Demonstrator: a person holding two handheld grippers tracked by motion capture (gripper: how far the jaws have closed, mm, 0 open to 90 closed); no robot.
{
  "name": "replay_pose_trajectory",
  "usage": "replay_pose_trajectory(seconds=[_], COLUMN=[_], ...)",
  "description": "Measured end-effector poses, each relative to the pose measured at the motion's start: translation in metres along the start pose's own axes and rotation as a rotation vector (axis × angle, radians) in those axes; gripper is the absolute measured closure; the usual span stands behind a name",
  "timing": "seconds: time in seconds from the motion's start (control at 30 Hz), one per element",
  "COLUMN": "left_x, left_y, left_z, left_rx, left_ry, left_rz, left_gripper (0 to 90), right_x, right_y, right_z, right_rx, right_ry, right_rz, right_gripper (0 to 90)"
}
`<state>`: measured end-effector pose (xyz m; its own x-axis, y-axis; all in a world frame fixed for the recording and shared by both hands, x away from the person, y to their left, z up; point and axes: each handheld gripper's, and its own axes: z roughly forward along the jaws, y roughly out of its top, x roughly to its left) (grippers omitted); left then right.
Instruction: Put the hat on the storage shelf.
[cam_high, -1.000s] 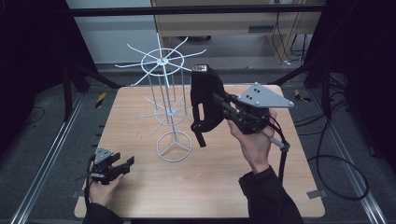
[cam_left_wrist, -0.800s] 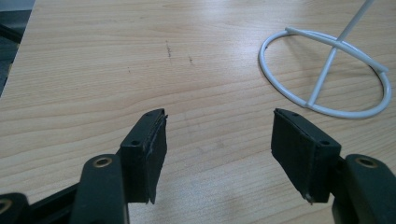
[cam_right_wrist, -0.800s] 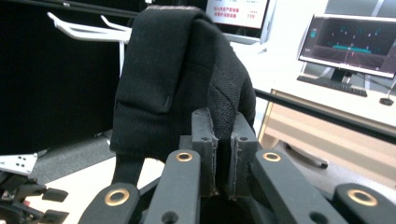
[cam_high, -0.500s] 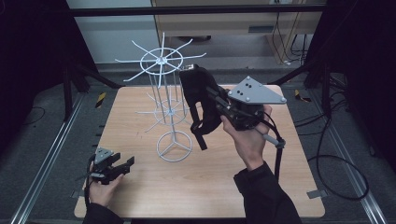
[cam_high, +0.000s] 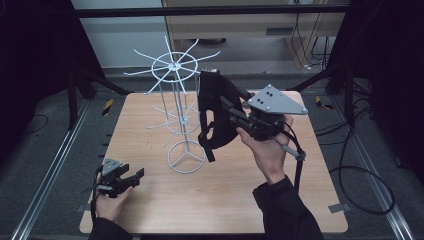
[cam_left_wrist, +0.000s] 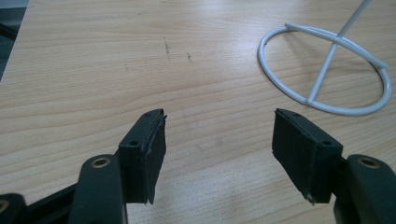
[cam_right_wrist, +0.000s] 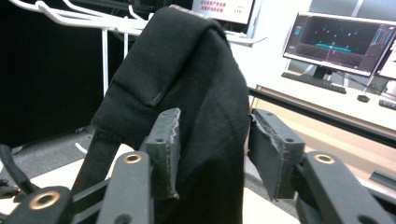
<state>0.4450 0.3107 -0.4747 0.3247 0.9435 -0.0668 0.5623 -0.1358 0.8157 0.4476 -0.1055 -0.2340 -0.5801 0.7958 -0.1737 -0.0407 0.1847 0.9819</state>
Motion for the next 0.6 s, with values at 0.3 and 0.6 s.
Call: replay_pose_trajectory(seconds=[0.3,0.6], left_x=[0.0,0.0], left_y=[0.0,0.0], left_z=[-0.001,0.0], left_rx=[-0.002,-0.002], left_ry=[0.001,0.0], left_rz=[0.0,0.001], left_gripper=[34.3,33.9], right_x=[-0.008,-0.019], right_y=[0.003,-0.028], right_z=[-0.014,-0.044], right_rx=[-0.081,-0.11], right_ry=[0.022,0.059], right_rz=[0.042,0.11], right_gripper=[42.1,31.2])
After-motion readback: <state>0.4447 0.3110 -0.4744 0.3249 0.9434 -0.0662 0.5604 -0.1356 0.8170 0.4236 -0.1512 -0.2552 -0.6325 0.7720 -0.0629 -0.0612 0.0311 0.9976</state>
